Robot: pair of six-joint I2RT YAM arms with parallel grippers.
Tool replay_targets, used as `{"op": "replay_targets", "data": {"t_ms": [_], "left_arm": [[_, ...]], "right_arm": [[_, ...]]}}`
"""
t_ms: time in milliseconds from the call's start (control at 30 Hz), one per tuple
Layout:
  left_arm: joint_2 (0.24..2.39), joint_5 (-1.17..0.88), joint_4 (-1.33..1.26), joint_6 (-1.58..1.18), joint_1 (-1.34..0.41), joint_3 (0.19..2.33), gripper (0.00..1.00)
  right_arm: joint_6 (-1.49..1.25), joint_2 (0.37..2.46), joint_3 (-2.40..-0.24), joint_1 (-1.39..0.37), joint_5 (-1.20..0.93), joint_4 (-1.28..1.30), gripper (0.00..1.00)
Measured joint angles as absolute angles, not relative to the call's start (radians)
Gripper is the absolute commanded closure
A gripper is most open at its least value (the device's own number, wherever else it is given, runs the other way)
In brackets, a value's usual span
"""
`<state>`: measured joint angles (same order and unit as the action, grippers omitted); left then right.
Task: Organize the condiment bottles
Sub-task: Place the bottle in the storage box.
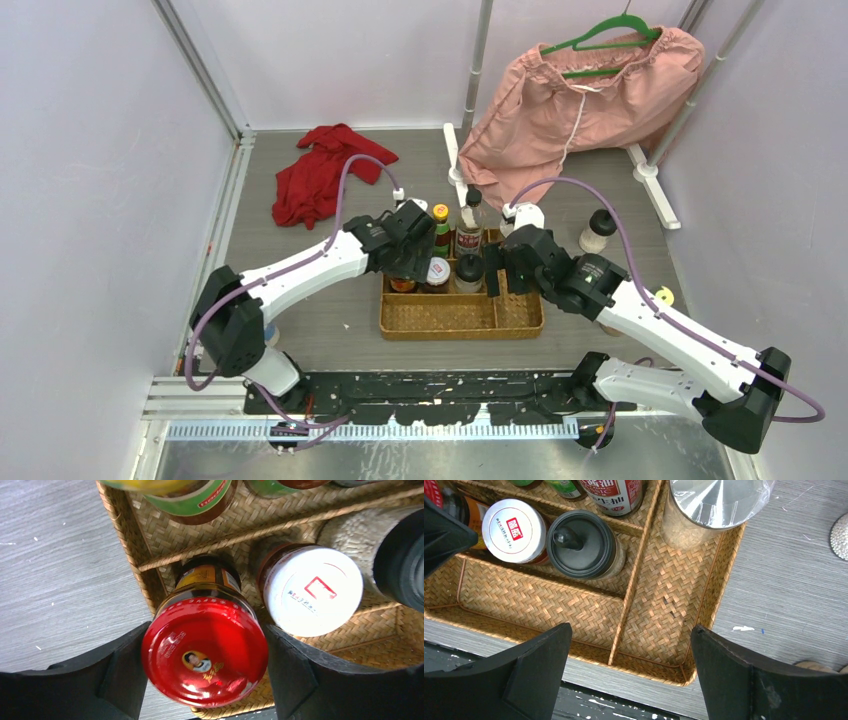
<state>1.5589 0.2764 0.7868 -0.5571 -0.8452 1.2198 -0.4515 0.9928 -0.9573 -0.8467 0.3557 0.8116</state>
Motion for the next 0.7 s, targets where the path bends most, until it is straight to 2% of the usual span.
{"op": "replay_targets", "data": {"t_ms": [367, 500, 700], "left_arm": [[1.520, 0.260, 0.706, -0.542, -0.840, 1.203, 0.21], [1.507, 0.261, 0.708, -0.537, -0.840, 1.204, 0.15], [1.425, 0.287, 0.763, -0.511, -0.840, 1.275, 0.16]], "right_arm": [[-0.452, 0.993, -0.948, -0.847, 0.353, 0.809, 0.05], [-0.453, 0.993, -0.942, -0.847, 0.353, 0.808, 0.05], [-0.455, 0.994, -0.936, -0.847, 0.355, 0.808, 0.03]]}}
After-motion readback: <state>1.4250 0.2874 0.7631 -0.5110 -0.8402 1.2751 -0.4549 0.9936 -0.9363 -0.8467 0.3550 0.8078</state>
